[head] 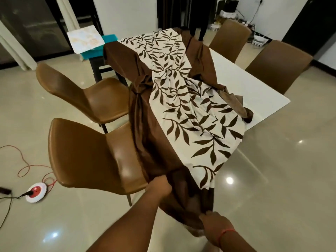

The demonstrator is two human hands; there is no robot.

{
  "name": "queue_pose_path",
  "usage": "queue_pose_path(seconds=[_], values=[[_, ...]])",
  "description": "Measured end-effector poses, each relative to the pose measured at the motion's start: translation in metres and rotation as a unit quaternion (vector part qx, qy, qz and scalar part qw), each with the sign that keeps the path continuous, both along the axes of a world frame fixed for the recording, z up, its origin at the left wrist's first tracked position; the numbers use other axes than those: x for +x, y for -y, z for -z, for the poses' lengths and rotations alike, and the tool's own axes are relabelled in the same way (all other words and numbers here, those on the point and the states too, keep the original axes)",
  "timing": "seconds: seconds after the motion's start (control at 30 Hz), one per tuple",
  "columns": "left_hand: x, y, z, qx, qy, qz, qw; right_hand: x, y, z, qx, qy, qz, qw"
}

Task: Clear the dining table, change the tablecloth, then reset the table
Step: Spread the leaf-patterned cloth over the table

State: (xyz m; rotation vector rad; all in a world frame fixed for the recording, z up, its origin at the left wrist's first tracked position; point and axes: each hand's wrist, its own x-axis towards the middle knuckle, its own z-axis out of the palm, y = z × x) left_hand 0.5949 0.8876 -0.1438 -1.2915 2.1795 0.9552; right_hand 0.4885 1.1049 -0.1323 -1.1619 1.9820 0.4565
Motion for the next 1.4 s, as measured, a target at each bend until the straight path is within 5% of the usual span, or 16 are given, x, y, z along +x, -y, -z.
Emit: queue_pose_path(seconds=[0.53, 0.93, 1.1, 1.27, 1.4], values=[[-0.207, -0.034, -0.033, -0.235, 0.019, 0.046, 0.971, -0.254, -0.022, -0.028, -0.134, 0.002, 0.102, 0.986], [-0.396, 0.01, -0.023, -0.298, -0.07, 0.135, 0.942, -0.455, 0.079, -0.032, -0.25, -0.03, 0.159, 0.955], [-0.464, 0.031, -0.019, -0.287, -0.082, 0.16, 0.941, -0.496, 0.125, -0.026, -0.219, -0.03, 0.108, 0.969], [-0.51, 0.05, -0.012, -0.278, -0.074, 0.142, 0.947, -0.537, 0.142, -0.027, -0.216, -0.08, -0.021, 0.973], [-0.551, 0.072, -0.008, -0.289, -0.073, 0.062, 0.953, -0.615, 0.154, -0.038, -0.298, -0.074, 0.082, 0.948]])
